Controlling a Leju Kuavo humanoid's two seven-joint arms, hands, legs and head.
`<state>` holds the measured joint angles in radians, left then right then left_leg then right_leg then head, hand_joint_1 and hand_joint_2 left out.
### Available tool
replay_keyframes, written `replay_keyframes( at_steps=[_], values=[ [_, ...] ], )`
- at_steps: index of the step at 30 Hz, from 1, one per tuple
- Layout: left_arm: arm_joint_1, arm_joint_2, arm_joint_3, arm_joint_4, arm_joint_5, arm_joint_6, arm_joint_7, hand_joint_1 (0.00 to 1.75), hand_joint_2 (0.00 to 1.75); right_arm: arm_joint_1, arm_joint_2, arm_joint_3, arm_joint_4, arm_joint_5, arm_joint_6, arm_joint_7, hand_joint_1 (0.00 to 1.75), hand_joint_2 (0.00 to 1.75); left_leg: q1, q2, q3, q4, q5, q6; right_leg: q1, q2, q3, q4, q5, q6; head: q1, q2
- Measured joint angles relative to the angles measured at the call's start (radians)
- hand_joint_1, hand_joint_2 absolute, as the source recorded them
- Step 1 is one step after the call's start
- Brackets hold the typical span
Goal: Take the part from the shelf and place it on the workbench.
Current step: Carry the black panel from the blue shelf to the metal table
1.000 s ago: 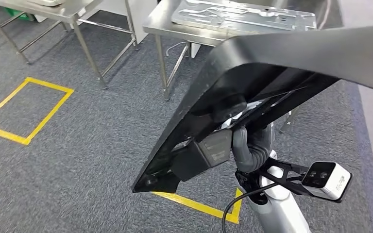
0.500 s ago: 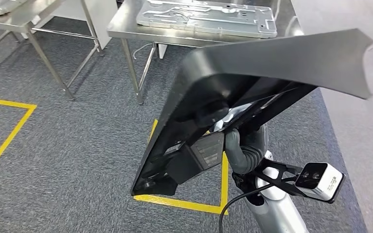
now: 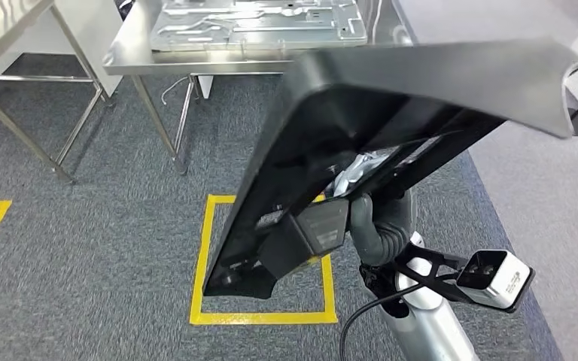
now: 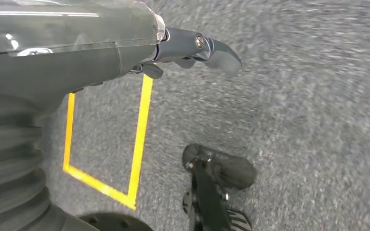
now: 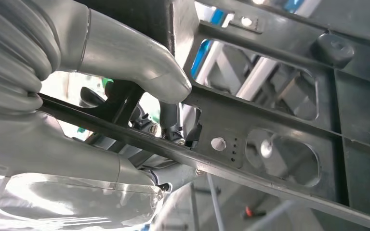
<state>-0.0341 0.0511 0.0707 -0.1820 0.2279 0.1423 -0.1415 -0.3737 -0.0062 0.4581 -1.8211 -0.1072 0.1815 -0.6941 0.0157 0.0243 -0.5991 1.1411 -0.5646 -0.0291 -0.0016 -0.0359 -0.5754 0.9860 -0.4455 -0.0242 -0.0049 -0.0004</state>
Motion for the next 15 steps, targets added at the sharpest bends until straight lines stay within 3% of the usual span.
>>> replay_keyframes(
  at_steps=[2, 3, 4, 6, 8, 12, 13, 15],
  values=[
    [0.005, 0.0, 0.0, 0.0, 0.0, -0.002, -0.001, 0.0, 1.75, 0.003, 0.0, 0.0, 0.001, 0.0, -0.001, 0.001, 1.75, 1.75, 0.0, -0.015, -0.075, 0.132, -0.044, -0.004, 0.001, 0.015, 0.003, 0.002, -0.004, -0.004, 0.0, 0.0],
    [0.007, 0.0, 0.001, 0.0, 0.0, -0.002, -0.001, 0.0, 1.75, 0.004, 0.0, 0.0, 0.001, 0.0, -0.001, 0.001, 1.75, 1.75, 0.0, -0.016, -0.096, 0.158, -0.039, -0.004, 0.002, 0.023, 0.006, 0.004, -0.007, -0.004, 0.0, 0.0],
    [0.009, 0.0, 0.001, 0.0, 0.0, -0.002, -0.001, 0.0, 1.75, 0.006, 0.0, 0.0, 0.001, 0.0, -0.001, 0.001, 1.75, 1.75, 0.0, -0.016, -0.097, 0.143, -0.012, -0.003, 0.002, 0.031, 0.011, 0.006, -0.012, -0.003, 0.0, 0.0],
    [0.012, 0.0, 0.001, 0.0, 0.0, -0.002, -0.002, 0.0, 1.75, 0.007, 0.0, 0.0, 0.001, 0.0, -0.001, 0.001, 1.75, 1.75, 0.0, -0.016, -0.05, 0.015, 0.074, 0.002, 0.001, 0.042, 0.024, 0.009, -0.026, 0.002, 0.0, 0.0],
    [0.01, 0.001, 0.001, 0.0, 0.0, -0.002, -0.004, 0.0, 1.75, 0.007, 0.0, 0.0, 0.001, 0.002, -0.002, 0.001, 1.75, 1.75, -0.003, -0.017, 0.001, -0.099, 0.113, 0.014, 0.004, 0.048, 0.034, 0.013, -0.04, 0.012, 0.0, 0.0],
    [0.007, 0.001, 0.001, 0.0, -0.005, -0.002, -0.011, 0.0, 1.75, 0.012, 0.0, 0.003, 0.001, 0.013, -0.006, -0.001, 1.75, 1.75, -0.004, -0.018, 0.029, -0.136, 0.099, 0.044, 0.007, 0.05, 0.042, 0.027, -0.043, 0.035, 0.0, 0.0],
    [0.008, 0.001, 0.001, 0.0, -0.007, -0.003, -0.013, 0.0, 1.75, 0.012, 0.0, 0.003, 0.0, 0.016, -0.008, -0.002, 1.75, 1.75, -0.003, -0.018, 0.039, -0.139, 0.096, 0.05, 0.006, 0.048, 0.032, 0.05, -0.049, 0.041, 0.0, 0.0],
    [0.008, 0.0, 0.001, 0.0, -0.01, -0.005, -0.014, 0.0, 1.75, 0.014, 0.0, 0.004, -0.002, 0.019, -0.013, -0.002, 1.75, 1.75, -0.002, -0.018, 0.056, -0.142, 0.086, 0.058, 0.002, 0.044, -0.031, 0.155, -0.081, 0.05, 0.0, 0.0]
  ],
)
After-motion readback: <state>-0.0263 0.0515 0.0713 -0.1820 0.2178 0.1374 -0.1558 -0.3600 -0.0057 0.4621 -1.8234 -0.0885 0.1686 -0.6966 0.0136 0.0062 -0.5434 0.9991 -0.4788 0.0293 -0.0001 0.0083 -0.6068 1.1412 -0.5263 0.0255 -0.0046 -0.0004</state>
